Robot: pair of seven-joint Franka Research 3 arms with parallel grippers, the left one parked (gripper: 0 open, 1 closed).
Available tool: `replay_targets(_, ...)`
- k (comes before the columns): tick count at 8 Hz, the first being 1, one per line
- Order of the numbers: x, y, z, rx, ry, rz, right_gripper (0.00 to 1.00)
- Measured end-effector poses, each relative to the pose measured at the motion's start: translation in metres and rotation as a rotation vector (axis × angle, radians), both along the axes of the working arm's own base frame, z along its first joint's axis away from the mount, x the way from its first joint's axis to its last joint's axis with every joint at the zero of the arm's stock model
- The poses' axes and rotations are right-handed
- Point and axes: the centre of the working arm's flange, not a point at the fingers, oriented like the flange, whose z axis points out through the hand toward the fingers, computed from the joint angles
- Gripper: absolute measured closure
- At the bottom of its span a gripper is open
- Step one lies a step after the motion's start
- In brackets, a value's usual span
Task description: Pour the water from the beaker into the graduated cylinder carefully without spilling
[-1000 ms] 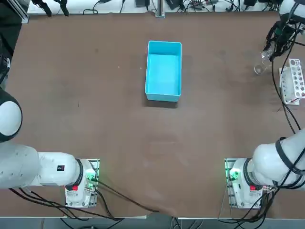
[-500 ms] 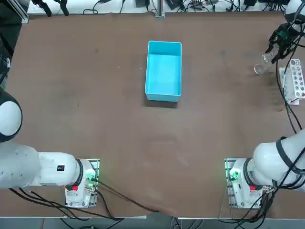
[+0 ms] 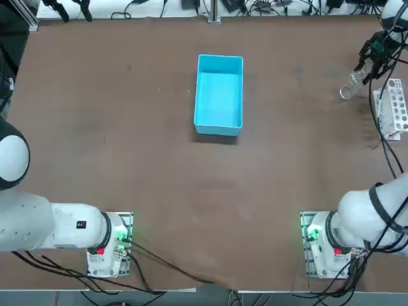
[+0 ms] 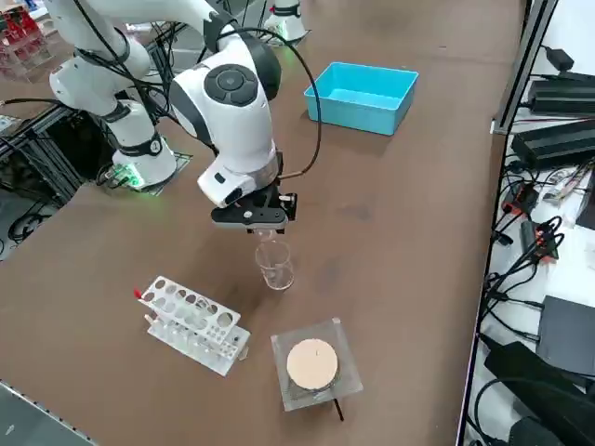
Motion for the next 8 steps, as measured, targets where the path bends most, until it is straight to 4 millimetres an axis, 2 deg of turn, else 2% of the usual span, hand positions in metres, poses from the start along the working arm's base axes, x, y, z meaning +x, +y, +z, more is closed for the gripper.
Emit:
replay_targets(6, 0.001, 0.003, 0.001, 0.001, -0.003, 0.006, 0.39)
replay_targets(8, 0.009, 0.017, 0.006, -0.008, -0.01, 0.04, 0.39)
